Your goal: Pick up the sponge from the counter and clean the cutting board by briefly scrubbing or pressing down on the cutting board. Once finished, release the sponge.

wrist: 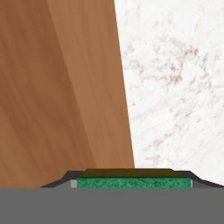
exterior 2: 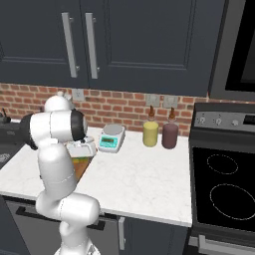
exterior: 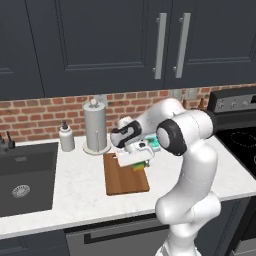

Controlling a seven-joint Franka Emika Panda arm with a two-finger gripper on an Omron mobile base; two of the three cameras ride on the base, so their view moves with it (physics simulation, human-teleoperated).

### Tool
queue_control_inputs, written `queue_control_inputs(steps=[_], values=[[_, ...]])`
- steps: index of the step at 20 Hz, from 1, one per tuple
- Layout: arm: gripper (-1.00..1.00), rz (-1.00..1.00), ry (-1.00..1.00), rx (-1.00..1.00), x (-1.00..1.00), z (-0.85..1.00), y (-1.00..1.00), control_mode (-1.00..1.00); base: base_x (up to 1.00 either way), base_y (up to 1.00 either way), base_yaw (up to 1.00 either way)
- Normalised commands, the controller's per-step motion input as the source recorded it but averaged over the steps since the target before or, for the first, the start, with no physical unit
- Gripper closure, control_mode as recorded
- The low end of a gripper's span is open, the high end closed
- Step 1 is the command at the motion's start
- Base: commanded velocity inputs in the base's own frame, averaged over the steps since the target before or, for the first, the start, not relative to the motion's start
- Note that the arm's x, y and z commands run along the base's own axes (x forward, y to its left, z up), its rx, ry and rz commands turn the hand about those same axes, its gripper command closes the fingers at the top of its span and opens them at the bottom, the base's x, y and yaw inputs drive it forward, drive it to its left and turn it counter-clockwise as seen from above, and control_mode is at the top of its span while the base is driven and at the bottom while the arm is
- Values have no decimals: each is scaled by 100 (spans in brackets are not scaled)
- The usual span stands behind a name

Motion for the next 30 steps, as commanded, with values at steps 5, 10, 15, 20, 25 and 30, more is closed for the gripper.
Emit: queue_control_inputs(steps=[5,10,15,20,25,30], values=[[100,0,-40,4,-30,-16,-56,-100,0,0,0],[100,0,-44,10,-93,0,-93,-100,0,0,0],[100,-2,-38,13,-80,5,-86,-100,0,0,0],[100,-1,-4,17,-11,35,-69,-100,0,0,0],[100,0,5,14,4,41,-57,-100,0,0,0],[100,0,3,7,8,12,-37,-100,0,0,0]])
